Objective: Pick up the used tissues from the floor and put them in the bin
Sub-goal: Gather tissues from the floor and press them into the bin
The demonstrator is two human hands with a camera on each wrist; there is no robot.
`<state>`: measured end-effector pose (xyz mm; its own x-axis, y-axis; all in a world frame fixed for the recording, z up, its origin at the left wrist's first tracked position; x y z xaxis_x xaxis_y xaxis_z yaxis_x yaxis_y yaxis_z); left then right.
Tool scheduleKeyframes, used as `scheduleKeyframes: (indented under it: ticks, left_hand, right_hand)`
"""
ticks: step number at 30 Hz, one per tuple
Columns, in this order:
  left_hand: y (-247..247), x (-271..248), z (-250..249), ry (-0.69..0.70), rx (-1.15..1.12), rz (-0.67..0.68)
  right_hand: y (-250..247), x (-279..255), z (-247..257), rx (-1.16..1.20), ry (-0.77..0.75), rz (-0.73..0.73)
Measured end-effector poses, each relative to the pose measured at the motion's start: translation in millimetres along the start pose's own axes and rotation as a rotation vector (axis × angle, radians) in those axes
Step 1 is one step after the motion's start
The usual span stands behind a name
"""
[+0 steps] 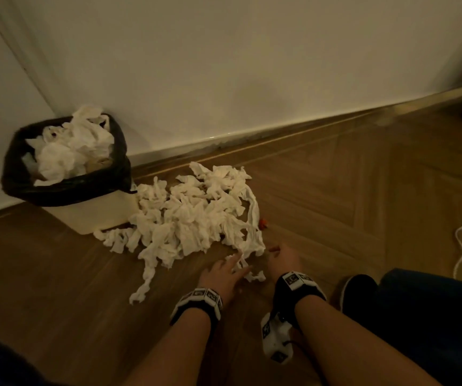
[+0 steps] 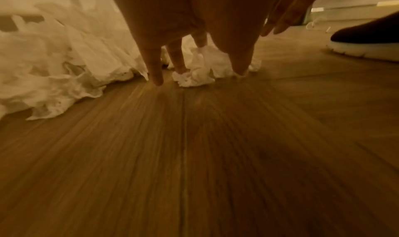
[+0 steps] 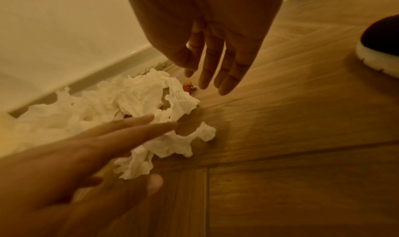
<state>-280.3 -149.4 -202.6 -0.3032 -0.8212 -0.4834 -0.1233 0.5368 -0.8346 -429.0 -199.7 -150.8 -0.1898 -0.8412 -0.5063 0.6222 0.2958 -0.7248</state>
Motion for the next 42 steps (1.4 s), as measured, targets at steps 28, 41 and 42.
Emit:
scheduleKeyframes:
  ticks: [28, 41, 42]
  left_hand:
    - [7, -33, 54, -0.759, -1.316, -0.212]
    - [3, -28, 64, -0.586, -1.274, -0.389]
    - [5, -28, 64, -0.595, -1.322, -0.392]
  right_hand:
    - [50, 25, 15, -0.417, -0.07, 0.211]
    - [52, 27, -2, 0.298, 0.099, 0.127]
    - [48, 29, -3, 0.409, 0.133, 0.084]
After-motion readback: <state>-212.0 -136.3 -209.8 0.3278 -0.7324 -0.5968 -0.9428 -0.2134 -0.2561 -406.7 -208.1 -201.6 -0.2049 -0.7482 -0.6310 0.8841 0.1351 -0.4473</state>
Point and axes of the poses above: each hand's wrist, its own x-axis towards the middle knuckle, its own y-axis out of the palm, z = x × y, the point moved 6 cm from there along x, towards the middle knuckle, and after that the axes turned 1 degree about z, right-handed, at the moved point
